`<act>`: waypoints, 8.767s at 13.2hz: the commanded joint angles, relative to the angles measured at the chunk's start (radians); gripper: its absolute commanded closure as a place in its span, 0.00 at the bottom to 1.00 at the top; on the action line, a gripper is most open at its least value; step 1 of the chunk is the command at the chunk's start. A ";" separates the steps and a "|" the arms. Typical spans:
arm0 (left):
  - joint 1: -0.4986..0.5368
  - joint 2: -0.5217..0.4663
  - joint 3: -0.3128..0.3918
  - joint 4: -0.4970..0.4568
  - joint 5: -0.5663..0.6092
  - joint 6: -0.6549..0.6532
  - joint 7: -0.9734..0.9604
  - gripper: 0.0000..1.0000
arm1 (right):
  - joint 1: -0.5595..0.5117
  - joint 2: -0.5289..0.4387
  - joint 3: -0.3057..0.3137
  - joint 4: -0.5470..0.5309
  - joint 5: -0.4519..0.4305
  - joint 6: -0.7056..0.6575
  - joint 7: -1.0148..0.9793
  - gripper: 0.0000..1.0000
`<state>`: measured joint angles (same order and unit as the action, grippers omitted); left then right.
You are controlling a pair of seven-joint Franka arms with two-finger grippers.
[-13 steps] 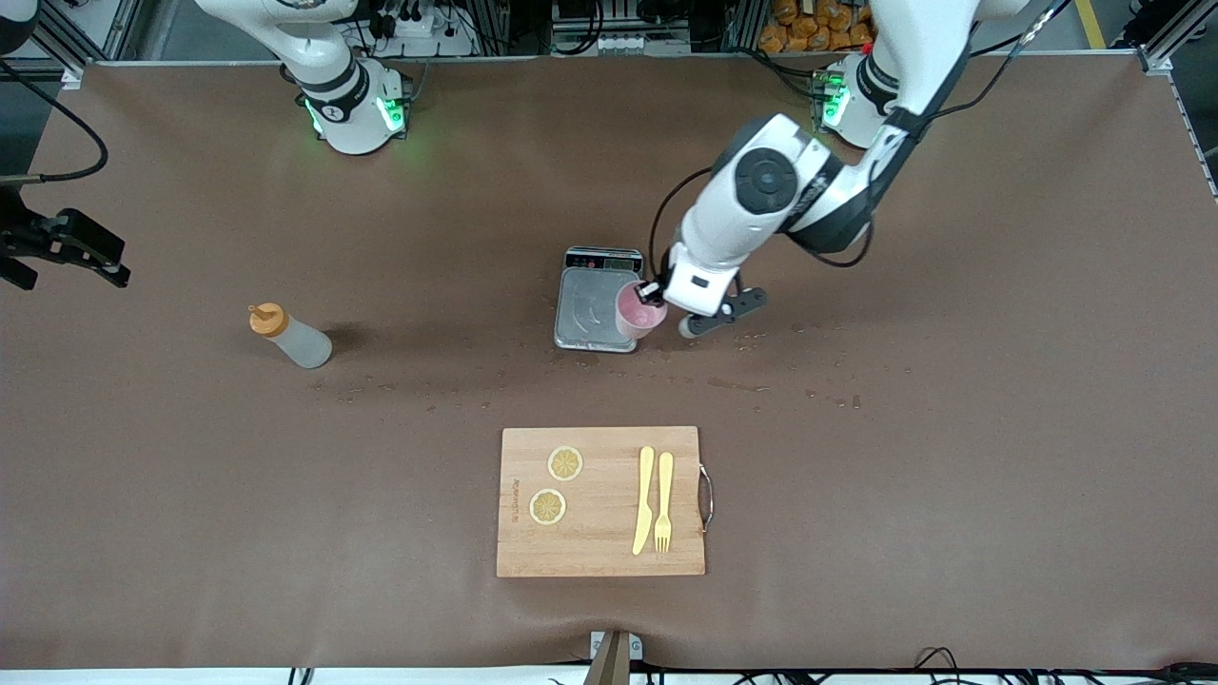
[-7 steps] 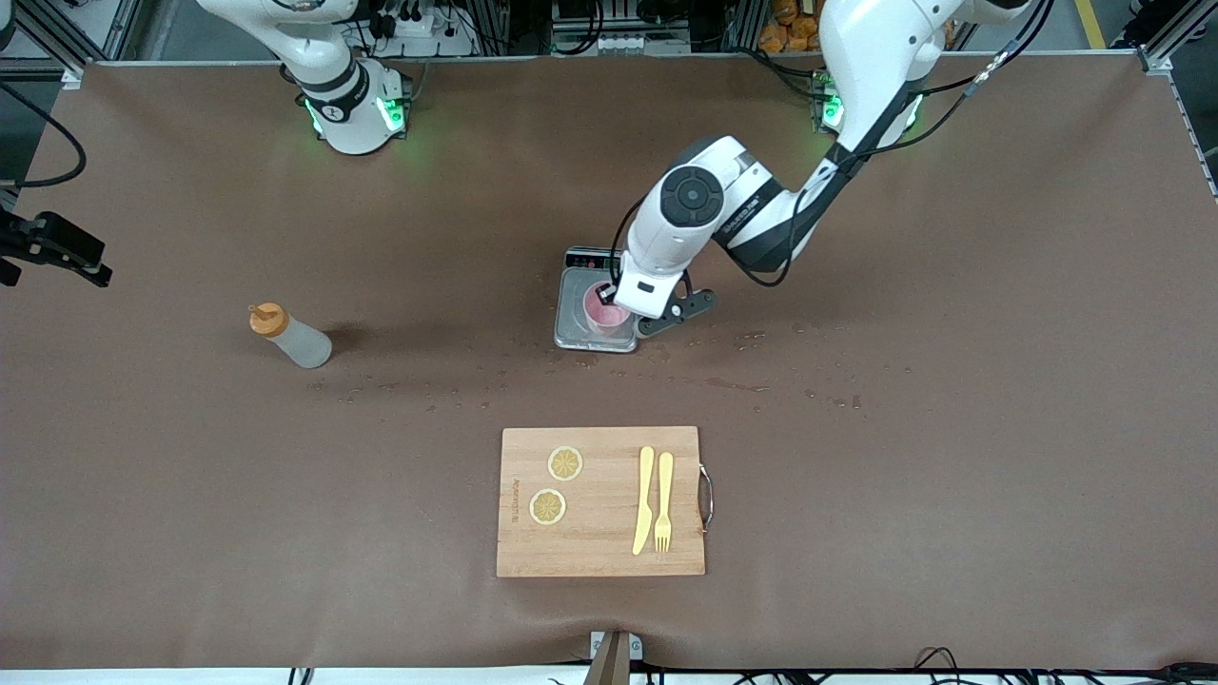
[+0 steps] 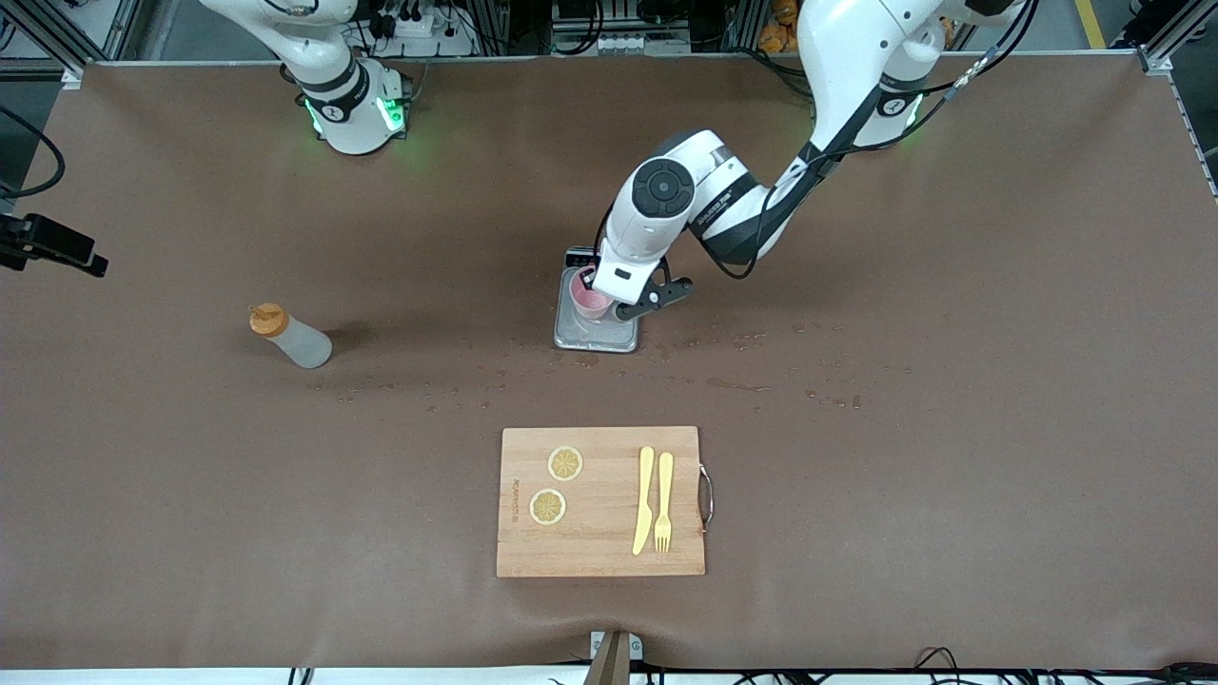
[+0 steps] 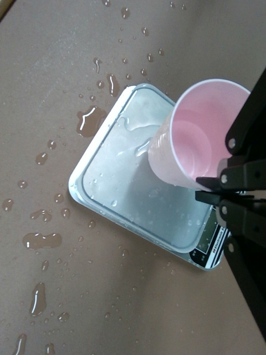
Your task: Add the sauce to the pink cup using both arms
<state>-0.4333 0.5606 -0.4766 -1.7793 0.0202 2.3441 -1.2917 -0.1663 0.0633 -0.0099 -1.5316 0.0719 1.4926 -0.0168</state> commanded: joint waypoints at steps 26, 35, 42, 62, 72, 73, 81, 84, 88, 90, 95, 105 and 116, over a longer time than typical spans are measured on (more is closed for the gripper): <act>0.301 -0.564 0.311 0.037 -0.049 -0.673 1.130 0.00 | -0.473 0.443 0.010 -0.306 0.675 -0.058 0.753 0.00; 0.301 -0.597 0.408 0.225 -0.014 -0.887 1.275 0.00 | -0.500 0.501 0.011 -0.476 0.853 0.083 0.632 0.00; 0.309 -0.593 0.403 0.268 0.018 -0.931 1.230 0.00 | -0.440 0.607 0.011 -0.429 0.868 0.112 0.531 0.00; 0.309 -0.591 0.395 0.268 0.018 -0.913 1.229 0.00 | -0.343 0.652 0.011 -0.438 0.996 0.199 0.390 0.35; 0.312 -0.591 0.398 0.265 0.001 -0.899 1.224 0.00 | -0.243 0.595 0.011 -0.394 0.994 0.196 0.549 0.46; 0.312 -0.591 0.397 0.265 0.001 -0.893 1.224 0.00 | -0.220 0.584 0.011 -0.374 0.994 0.199 0.590 0.46; 0.314 -0.590 0.398 0.259 0.001 -0.884 1.224 0.00 | 0.005 0.449 0.005 -0.246 0.898 0.310 0.949 0.46; 0.314 -0.590 0.398 0.258 0.001 -0.884 1.224 0.00 | 0.074 0.380 0.005 -0.246 0.812 0.366 1.081 0.46; 0.314 -0.590 0.398 0.258 0.001 -0.884 1.224 0.00 | 0.177 0.314 0.005 -0.217 0.685 0.389 1.302 0.46; 0.314 -0.591 0.398 0.258 0.001 -0.884 1.224 0.00 | 0.227 0.270 0.007 -0.222 0.610 0.399 1.408 0.46; 0.314 -0.590 0.398 0.258 0.001 -0.882 1.224 0.00 | 0.324 0.190 0.008 -0.236 0.421 0.367 1.586 0.46; 0.314 -0.590 0.400 0.256 0.001 -0.878 1.224 0.00 | 0.528 0.156 0.011 -0.239 0.156 0.334 1.894 0.44; 0.314 -0.590 0.400 0.254 0.001 -0.878 1.224 0.00 | 0.778 0.191 0.013 -0.245 -0.151 0.293 2.322 0.47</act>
<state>-0.1216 -0.0306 -0.0735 -1.5314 0.0152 1.4609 -0.0499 0.5508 0.2560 0.0109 -1.7772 -0.0185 1.7980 2.2172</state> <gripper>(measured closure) 0.000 0.467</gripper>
